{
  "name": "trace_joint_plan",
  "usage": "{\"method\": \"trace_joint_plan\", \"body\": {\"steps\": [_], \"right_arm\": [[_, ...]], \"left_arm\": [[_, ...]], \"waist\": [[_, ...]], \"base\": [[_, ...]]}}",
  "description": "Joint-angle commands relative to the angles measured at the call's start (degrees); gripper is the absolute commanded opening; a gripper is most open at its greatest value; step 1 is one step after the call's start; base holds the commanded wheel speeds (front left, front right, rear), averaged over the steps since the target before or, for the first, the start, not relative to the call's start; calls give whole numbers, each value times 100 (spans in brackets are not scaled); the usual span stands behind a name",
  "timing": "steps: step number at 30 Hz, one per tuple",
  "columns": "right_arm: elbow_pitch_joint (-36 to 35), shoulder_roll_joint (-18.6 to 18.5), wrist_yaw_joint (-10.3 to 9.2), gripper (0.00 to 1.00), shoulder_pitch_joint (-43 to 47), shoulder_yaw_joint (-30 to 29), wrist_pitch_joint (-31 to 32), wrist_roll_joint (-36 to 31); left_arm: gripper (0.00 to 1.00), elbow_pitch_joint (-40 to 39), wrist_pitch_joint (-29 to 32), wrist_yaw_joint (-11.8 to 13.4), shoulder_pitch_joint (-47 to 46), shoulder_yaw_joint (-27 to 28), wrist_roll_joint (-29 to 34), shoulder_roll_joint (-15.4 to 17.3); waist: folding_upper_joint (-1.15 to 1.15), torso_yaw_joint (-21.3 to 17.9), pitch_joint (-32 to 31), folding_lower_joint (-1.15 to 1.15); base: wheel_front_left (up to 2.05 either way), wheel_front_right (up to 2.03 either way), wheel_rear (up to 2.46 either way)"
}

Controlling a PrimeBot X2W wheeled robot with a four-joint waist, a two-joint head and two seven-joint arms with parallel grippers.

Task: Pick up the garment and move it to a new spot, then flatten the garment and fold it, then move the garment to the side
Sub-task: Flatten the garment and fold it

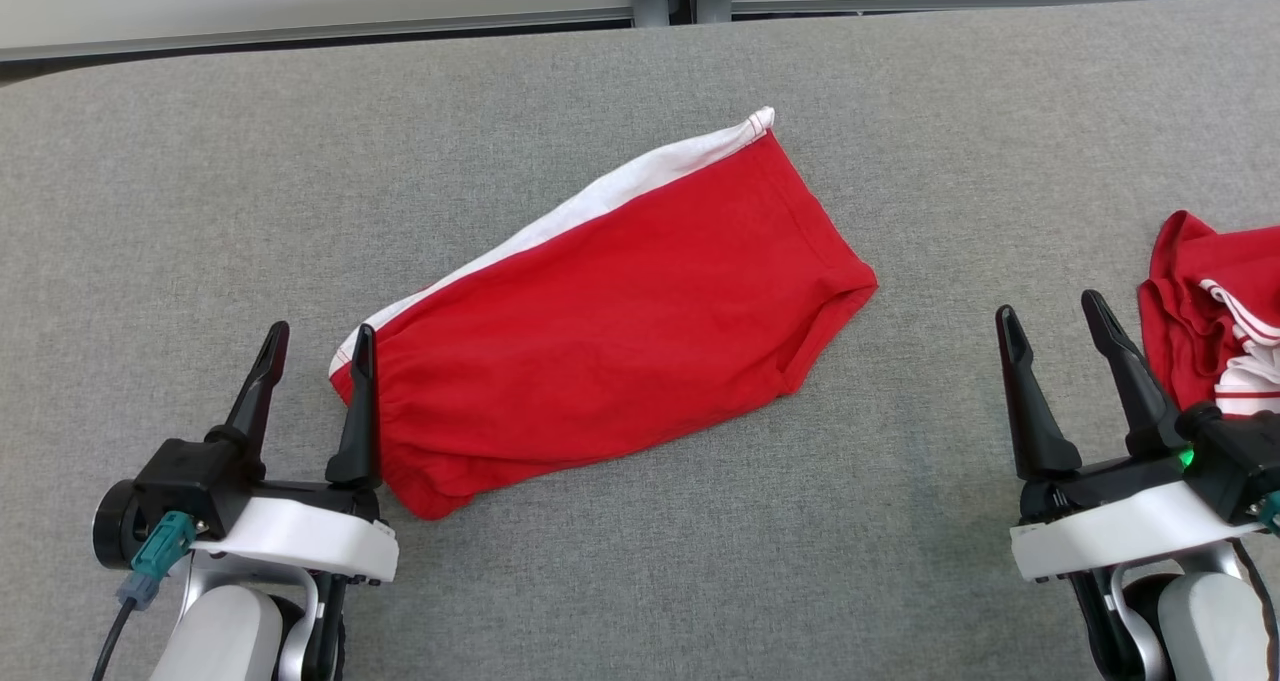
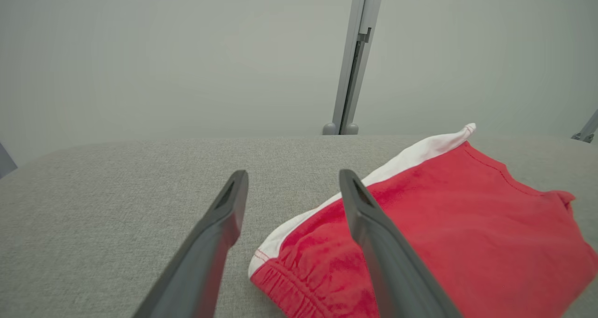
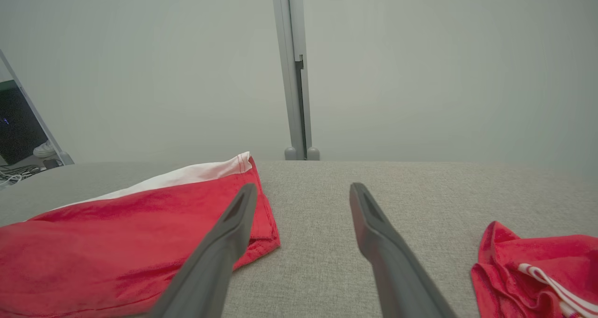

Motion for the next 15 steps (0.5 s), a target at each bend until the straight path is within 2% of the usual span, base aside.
{"method": "trace_joint_plan", "body": {"steps": [1,9,15], "right_arm": [[-49,6,-2,100,29,-12,5,5],[-79,-39,-2,100,-30,-82,68,-8],[250,-127,-2,100,-529,11,170,43]], "left_arm": [[100,17,-25,-20,-18,0,-7,29],[100,54,-25,-31,-173,-70,0,-10],[100,-19,-25,-70,-363,-106,3,-113]], "waist": [[0,3,-1,0],[0,113,40,0],[0,349,256,0]], "base": [[0,0,0],[0,0,0],[0,0,0]]}}
